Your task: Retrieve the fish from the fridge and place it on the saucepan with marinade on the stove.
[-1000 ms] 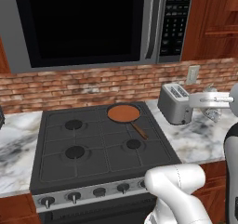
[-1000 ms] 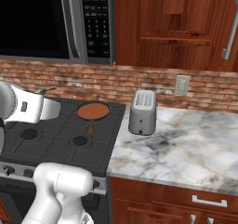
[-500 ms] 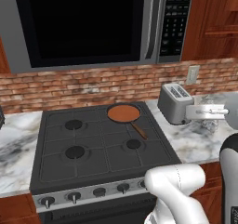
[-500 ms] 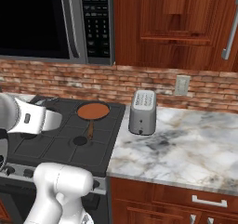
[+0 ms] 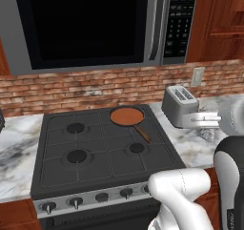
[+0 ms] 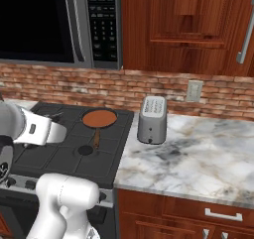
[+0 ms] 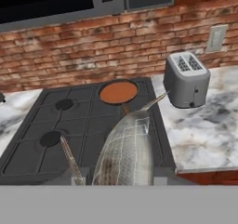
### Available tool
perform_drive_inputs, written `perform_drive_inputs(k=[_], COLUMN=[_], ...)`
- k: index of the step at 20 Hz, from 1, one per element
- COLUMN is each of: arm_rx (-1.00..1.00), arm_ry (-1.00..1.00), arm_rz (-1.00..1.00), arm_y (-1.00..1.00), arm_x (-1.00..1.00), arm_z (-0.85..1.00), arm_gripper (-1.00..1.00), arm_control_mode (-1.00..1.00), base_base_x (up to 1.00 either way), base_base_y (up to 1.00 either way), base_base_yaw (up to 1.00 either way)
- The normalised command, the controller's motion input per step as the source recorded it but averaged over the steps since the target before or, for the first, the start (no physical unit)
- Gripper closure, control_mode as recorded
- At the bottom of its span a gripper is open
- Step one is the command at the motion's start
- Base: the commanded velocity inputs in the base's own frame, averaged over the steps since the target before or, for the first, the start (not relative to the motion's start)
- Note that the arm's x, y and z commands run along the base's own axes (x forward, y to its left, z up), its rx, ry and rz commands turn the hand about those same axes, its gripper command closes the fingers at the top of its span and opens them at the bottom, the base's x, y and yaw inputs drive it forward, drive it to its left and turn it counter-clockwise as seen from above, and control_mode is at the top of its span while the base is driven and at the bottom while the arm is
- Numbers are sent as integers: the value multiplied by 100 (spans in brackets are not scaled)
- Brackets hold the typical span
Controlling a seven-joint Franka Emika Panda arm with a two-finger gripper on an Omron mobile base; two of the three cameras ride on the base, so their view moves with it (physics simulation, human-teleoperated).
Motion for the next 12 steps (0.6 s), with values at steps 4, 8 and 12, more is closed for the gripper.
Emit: perform_drive_inputs(k=[4, 8, 12], arm_rx=[0, 0, 0], arm_ry=[23, 13, -1], arm_rz=[0, 0, 0], arm_y=[13, 11, 2], arm_x=[22, 20, 4], arm_z=[0, -10, -40], arm_gripper=[100, 100, 100], arm_control_mode=[-100, -100, -100], base_base_x=[0, 0, 0], base_base_y=[0, 0, 0], base_base_yaw=[0, 0, 0])
